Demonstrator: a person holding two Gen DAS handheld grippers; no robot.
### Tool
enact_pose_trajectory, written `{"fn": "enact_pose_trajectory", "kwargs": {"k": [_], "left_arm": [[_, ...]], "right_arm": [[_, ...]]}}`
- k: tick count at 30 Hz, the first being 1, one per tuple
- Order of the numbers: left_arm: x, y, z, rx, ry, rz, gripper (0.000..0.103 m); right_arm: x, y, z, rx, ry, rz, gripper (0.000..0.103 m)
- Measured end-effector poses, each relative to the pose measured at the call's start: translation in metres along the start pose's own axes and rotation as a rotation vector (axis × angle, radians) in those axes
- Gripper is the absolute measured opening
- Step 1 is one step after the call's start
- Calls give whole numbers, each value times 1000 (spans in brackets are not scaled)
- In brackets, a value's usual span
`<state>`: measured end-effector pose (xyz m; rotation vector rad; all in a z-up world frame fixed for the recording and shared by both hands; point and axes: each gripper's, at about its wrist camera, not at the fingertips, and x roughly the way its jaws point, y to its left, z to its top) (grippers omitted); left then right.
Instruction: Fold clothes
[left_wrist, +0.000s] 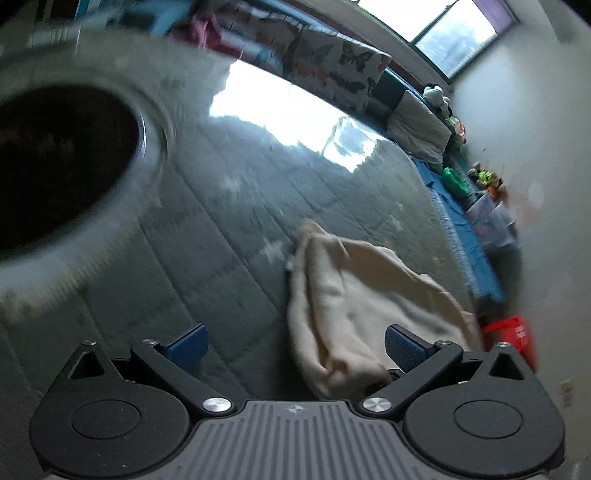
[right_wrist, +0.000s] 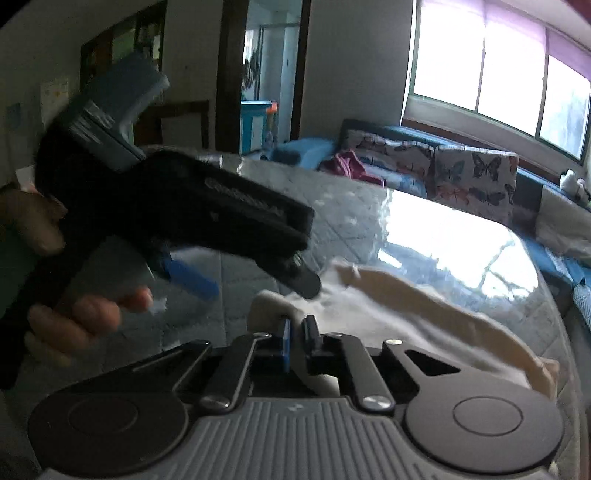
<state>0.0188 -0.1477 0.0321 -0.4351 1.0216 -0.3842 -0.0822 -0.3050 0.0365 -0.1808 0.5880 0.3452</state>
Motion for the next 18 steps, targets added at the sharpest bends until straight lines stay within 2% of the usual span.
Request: {"fn": "enact_pose_trajectory", "kwargs": {"k": [4,6,7,8,10,15,17,18], "left_arm": [[1,0,1,-38,-5,-5,103],[-1,2,3,-56,-7,2,103],[-1,2,4,-47,-9,7,103],[-1,2,5,-39,-11,14,103],[-2,1,6,-22,-17,33,103],[1,-1,6,-36,-5,17,103],[2,-1,7,-46,3,6,103],[3,-1,7,-51,6,0,103]], "right_arm": [[-5,0,3,-8,0,25,1],[-4,5,0,-66,-6,13,7],[-1,8,-2,-93,-1,15,13],[2,11,-3,-116,13,23,31],[9,18,-7,-156,34,21,47],[27,28,-15,-219,65,-16,44],[29,28,-14,-223,57,-40,22],[28,26,-12,-209,48,-37,17]]}}
